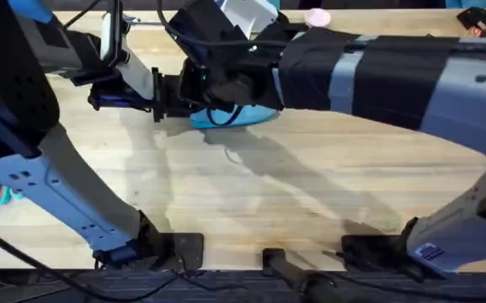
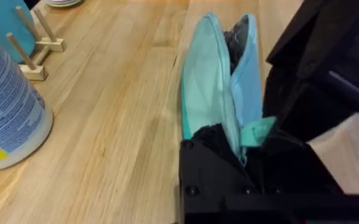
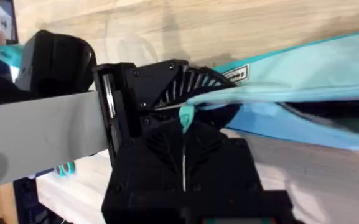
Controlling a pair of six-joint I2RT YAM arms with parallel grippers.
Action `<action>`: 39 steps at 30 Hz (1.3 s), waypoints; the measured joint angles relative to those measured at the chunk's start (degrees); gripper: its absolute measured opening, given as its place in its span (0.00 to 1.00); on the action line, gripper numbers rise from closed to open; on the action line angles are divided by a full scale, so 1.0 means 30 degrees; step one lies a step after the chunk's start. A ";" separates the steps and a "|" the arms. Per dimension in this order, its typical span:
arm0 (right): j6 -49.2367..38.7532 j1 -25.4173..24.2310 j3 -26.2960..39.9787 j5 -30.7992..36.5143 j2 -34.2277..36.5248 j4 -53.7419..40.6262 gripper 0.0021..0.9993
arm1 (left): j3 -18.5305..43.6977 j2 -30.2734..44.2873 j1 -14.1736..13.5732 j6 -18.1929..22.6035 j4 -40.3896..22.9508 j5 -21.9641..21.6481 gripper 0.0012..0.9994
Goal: Unzip the bag, pick up the pens from the table one at a time and place them inside, then zip the bag closed.
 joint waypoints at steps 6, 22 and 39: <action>0.0000 -0.0083 0.0000 0.0076 0.0007 -0.0020 0.03 | 0.0000 0.0000 -0.0001 -0.0002 0.0007 -0.0007 0.04; -0.1159 -0.0825 0.0000 -0.0069 -0.0394 -0.1143 0.03 | 0.0000 0.0000 -0.0095 0.0006 0.0080 0.0022 0.04; -0.3756 -0.1816 -0.0007 0.4664 -0.1377 -0.1565 0.03 | 0.0000 0.0000 -0.0073 -0.0002 0.0138 -0.0007 0.04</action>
